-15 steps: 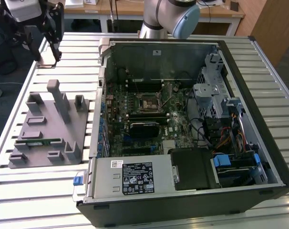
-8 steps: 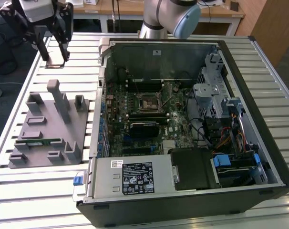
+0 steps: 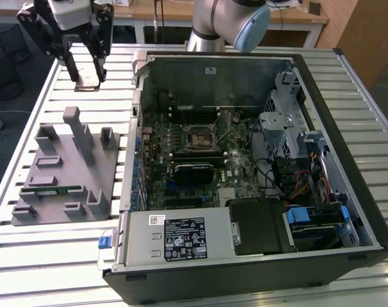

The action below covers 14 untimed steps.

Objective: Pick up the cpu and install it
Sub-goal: 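Pick up the cpu and move it towards the insertion slot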

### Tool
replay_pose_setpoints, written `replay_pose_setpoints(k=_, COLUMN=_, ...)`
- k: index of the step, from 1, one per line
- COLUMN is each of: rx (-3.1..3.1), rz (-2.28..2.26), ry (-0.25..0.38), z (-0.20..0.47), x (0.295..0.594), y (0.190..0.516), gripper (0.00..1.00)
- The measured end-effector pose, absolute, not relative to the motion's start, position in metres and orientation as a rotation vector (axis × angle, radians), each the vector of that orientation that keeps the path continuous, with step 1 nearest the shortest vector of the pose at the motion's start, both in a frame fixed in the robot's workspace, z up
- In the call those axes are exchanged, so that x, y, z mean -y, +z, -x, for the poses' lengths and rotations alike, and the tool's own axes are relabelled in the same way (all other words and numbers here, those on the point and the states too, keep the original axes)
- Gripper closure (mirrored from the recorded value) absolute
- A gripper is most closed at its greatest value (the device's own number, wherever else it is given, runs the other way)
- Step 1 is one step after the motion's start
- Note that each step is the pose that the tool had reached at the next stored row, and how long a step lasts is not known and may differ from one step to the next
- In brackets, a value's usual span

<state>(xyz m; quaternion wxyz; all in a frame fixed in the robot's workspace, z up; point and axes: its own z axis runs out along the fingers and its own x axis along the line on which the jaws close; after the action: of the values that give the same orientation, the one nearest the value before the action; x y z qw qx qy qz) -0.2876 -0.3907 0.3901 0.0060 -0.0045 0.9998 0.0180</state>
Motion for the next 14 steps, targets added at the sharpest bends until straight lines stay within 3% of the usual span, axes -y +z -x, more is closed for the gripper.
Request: replay_pose_setpoints(k=14, rx=-3.129, rz=0.014, ry=0.056, z=0.244, x=0.391, y=0.390, gripper=0.47)
